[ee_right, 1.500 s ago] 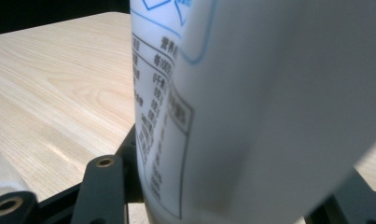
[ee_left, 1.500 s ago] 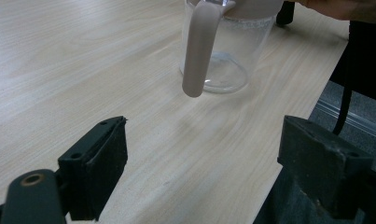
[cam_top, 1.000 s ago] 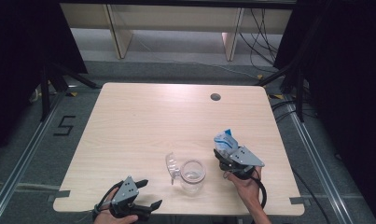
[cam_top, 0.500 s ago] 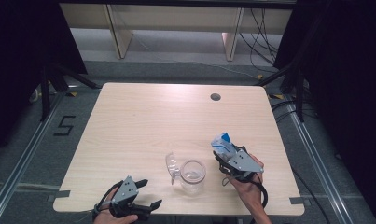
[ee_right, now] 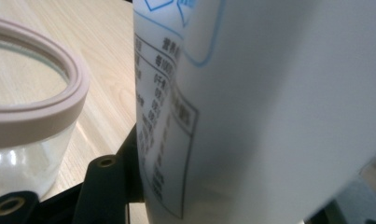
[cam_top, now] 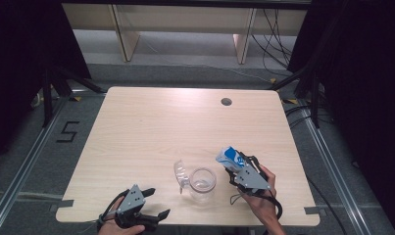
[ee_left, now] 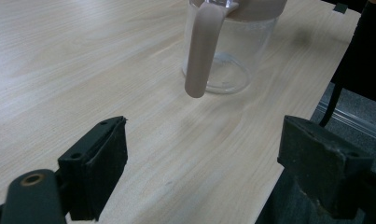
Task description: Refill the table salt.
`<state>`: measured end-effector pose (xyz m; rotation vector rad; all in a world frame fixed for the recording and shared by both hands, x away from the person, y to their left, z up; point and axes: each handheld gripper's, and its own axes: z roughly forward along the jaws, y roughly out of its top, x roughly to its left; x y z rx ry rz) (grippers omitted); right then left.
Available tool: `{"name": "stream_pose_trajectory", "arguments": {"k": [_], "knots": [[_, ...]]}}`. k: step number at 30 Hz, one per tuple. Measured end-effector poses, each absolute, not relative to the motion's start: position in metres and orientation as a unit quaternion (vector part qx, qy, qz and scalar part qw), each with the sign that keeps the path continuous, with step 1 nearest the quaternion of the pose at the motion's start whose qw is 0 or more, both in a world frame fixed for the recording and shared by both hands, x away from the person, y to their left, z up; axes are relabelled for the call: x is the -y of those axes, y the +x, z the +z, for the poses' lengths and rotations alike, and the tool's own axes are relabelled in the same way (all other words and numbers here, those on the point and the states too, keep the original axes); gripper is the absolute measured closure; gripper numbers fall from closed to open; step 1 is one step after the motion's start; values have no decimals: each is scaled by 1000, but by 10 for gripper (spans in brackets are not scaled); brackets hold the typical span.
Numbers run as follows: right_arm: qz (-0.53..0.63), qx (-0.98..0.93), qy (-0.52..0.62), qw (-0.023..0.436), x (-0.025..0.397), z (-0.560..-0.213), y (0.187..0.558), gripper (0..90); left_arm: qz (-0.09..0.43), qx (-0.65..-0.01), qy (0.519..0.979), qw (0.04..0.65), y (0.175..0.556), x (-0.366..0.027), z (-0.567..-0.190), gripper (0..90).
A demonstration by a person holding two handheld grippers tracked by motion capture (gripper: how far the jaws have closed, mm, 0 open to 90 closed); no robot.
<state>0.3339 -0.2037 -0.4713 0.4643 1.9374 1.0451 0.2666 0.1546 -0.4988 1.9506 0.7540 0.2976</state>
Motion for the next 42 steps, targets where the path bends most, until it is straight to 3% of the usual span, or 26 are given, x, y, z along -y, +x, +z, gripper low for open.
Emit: {"name": "stream_pose_trajectory", "arguments": {"k": [29,42], "knots": [[306,-804,84,503,200,-471,317,462,123,-318,803,489,266,-154,-499,151],[289,-806,79,510,196,-473,315,464,123,-317,804,489,266,-154,-499,151]]}}
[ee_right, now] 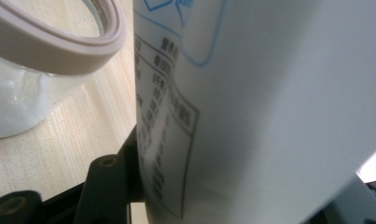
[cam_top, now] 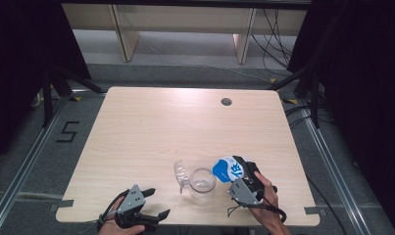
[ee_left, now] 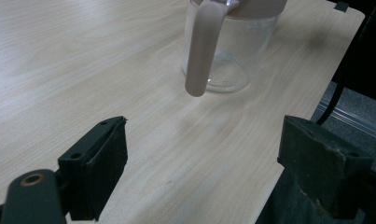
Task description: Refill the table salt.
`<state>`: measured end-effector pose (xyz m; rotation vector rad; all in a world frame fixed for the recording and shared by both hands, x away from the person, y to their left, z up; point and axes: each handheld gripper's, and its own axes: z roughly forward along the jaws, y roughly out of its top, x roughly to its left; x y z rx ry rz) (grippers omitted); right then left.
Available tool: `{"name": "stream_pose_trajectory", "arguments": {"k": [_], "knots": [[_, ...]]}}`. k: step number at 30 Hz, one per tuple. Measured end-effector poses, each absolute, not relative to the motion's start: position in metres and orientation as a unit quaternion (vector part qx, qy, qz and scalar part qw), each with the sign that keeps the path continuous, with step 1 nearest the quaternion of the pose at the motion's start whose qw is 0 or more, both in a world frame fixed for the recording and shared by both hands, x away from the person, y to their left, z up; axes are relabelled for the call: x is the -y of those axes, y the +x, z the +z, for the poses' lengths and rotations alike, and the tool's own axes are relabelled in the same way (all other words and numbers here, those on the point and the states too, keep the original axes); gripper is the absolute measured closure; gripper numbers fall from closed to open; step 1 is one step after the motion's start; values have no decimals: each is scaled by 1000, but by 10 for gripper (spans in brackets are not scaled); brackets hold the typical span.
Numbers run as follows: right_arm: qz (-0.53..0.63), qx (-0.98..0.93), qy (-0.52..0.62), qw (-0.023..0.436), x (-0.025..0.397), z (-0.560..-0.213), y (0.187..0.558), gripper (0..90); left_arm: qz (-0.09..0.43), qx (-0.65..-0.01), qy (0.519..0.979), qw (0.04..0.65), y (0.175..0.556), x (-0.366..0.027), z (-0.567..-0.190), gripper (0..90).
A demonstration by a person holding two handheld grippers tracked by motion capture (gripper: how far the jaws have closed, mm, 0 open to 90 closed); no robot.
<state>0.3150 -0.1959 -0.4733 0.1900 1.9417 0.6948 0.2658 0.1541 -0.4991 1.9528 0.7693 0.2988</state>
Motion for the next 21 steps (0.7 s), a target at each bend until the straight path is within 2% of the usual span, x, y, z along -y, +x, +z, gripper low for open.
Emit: {"name": "stream_pose_trajectory", "arguments": {"k": [21], "knots": [[270,-803,40,530,191,-473,317,467,119,-316,803,491,266,-154,-500,151]]}}
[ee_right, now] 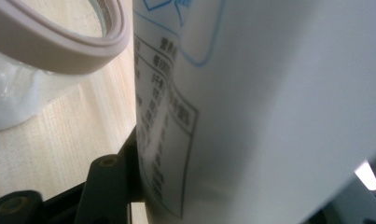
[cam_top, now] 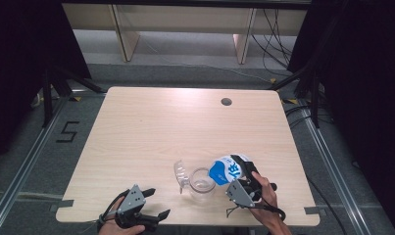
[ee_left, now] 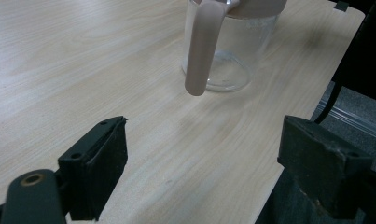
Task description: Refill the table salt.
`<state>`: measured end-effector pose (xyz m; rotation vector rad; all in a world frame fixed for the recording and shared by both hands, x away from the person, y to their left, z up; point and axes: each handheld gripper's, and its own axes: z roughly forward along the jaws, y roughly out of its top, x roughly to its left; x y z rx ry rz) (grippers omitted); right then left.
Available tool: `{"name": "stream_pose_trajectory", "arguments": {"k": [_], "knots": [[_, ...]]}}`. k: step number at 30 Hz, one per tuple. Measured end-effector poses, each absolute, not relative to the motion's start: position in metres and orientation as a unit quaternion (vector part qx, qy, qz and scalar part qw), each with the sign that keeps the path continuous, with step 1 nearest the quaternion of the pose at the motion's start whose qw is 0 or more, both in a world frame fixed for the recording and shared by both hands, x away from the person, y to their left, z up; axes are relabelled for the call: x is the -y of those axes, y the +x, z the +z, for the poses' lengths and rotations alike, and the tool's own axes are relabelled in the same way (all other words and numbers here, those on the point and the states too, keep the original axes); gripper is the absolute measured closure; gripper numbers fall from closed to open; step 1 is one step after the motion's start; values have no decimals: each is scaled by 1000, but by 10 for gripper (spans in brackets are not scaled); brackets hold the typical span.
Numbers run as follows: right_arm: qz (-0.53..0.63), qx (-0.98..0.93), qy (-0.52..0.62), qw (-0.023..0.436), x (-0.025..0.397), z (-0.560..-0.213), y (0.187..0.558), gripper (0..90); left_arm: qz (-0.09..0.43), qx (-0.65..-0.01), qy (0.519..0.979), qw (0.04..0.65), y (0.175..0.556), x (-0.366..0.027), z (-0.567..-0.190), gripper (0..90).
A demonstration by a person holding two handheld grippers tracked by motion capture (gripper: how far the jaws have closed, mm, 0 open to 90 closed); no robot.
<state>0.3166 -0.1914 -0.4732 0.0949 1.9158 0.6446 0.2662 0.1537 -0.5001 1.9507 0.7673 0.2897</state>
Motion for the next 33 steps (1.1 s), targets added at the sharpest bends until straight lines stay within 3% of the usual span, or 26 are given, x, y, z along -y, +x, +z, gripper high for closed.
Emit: {"name": "stream_pose_trajectory", "arguments": {"k": [17,33], "knots": [[265,-784,-24,561,195,-471,333,471,124,-321,804,485,265,-156,-500,151],[263,-783,-29,563,193,-475,332,474,124,-316,804,488,266,-156,-501,151]]}}
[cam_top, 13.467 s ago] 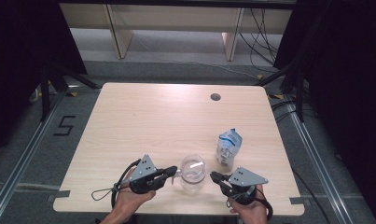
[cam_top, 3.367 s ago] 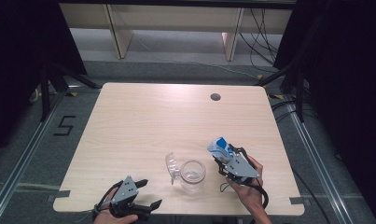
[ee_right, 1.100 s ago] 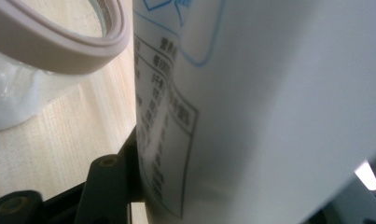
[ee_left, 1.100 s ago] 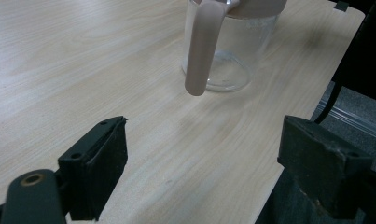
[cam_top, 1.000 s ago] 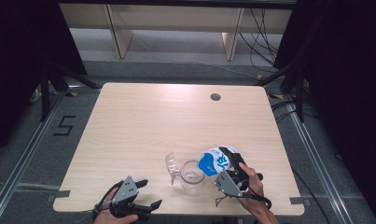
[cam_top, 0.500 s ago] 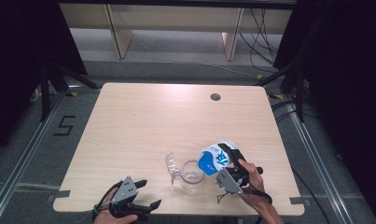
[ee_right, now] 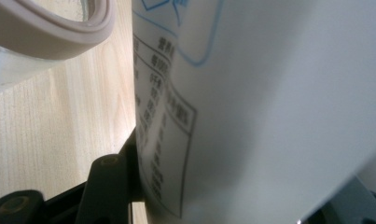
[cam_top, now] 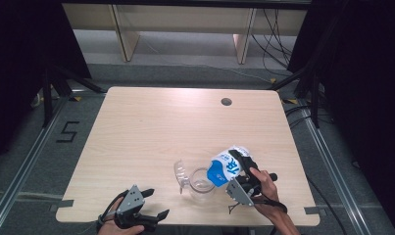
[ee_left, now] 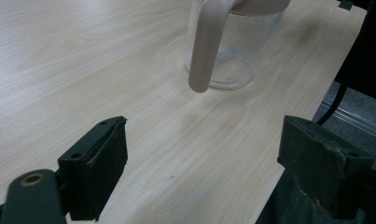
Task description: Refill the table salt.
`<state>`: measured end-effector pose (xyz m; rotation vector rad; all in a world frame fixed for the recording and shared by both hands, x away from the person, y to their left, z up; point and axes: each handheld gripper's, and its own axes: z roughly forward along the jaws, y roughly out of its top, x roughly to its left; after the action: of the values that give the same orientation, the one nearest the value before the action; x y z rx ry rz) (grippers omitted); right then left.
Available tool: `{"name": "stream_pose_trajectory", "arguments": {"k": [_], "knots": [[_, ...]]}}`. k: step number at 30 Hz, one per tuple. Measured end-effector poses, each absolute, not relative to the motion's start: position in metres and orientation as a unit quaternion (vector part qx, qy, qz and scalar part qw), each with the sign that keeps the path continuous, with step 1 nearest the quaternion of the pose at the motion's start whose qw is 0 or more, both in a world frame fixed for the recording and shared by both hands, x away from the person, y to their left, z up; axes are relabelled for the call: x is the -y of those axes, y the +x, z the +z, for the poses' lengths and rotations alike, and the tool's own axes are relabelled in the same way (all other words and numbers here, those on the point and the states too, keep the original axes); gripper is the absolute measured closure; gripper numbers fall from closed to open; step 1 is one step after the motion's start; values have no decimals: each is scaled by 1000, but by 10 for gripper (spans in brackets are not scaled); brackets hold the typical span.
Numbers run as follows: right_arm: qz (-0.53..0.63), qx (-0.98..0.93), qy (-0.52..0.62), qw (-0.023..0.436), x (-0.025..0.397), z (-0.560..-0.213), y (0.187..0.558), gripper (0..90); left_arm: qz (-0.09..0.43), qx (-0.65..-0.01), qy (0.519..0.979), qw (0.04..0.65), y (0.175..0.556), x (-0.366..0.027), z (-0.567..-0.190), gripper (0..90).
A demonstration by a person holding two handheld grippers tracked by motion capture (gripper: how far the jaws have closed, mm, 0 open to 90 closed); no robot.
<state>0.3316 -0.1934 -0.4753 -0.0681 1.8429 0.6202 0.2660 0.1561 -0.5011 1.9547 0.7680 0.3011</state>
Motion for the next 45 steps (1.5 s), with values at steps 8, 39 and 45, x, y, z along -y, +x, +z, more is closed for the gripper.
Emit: {"name": "stream_pose_trajectory", "arguments": {"k": [8,39,45], "knots": [[254,-782,-33,567,192,-476,330,475,124,-320,802,490,266,-156,-501,151],[214,-760,-89,607,188,-476,327,492,126,-319,806,482,265,-156,-500,151],[197,-762,-98,609,187,-477,326,494,126,-319,806,482,265,-156,-500,151]]}}
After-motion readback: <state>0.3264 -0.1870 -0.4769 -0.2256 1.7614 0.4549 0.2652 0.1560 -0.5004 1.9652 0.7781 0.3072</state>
